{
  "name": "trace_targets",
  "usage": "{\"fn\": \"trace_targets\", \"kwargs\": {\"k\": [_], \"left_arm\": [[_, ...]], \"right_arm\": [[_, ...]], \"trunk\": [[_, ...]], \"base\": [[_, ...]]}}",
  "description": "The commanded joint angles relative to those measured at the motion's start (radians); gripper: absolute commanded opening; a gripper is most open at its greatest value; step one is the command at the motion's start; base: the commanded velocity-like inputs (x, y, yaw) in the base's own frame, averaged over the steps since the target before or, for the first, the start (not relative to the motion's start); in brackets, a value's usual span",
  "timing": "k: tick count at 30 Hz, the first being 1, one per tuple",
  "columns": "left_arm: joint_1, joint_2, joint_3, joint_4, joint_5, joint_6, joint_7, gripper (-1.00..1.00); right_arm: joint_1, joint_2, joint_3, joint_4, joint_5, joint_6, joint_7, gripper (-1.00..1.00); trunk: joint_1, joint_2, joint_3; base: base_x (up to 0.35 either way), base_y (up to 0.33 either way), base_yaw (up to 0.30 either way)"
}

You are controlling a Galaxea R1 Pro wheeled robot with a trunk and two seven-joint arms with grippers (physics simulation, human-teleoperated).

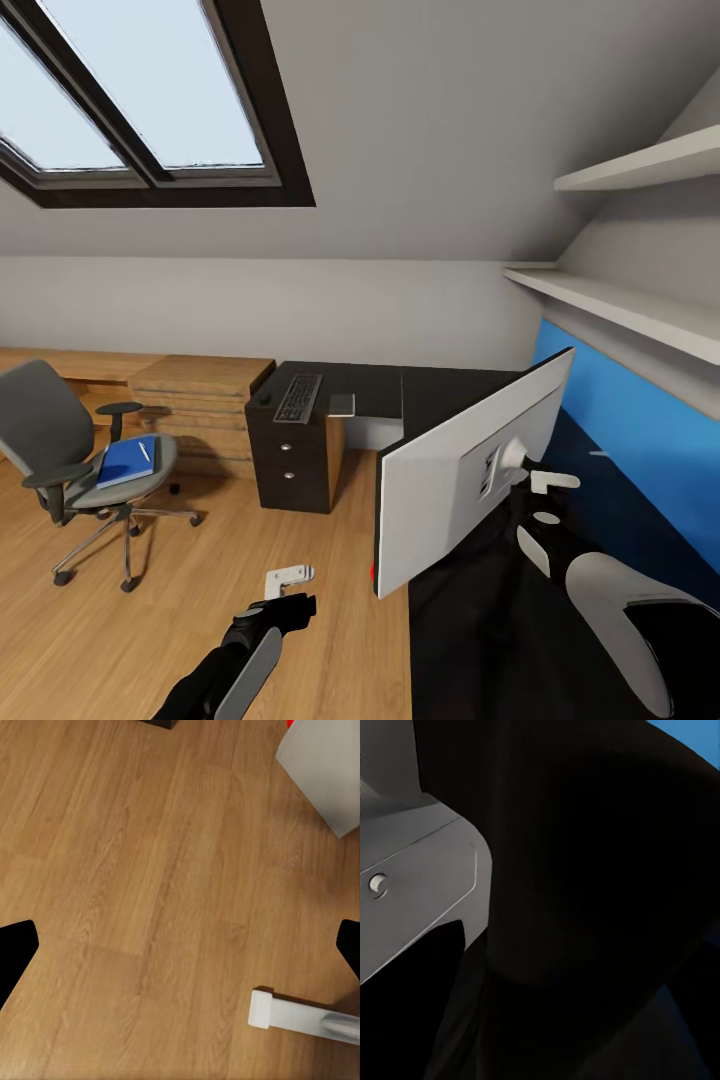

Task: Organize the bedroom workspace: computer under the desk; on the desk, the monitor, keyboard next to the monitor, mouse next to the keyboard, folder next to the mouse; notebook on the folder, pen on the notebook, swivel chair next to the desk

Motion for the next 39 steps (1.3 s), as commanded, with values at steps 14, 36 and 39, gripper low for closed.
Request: {"fn": "trace_targets", "kwargs": {"k": [14,36,39], "left_arm": [[-0.001,0.001,-0.002,-0.001,0.010,0.002,0.009,1.00],[-0.001,0.002,-0.001,-0.005,0.007,0.002,0.011,1.00],[-0.001,0.002,-0.001,-0.007,0.007,0.002,0.011,1.00]], "right_arm": [[-0.001,-0.001,0.013,0.001,-0.013,-0.004,-0.002,-1.00],[-0.001,0.001,0.016,0.000,-0.011,0.002,0.000,-1.00],[-0.001,0.001,0.017,0.000,-0.011,0.009,0.001,-1.00]], "trunk": [[0.000,-0.001,-0.002],[0.000,-0.001,-0.002],[0.000,-0.001,-0.002]], "base": [[0.000,0.000,0.000],[0.000,0.000,0.000],[0.000,0.000,0.000]]}}
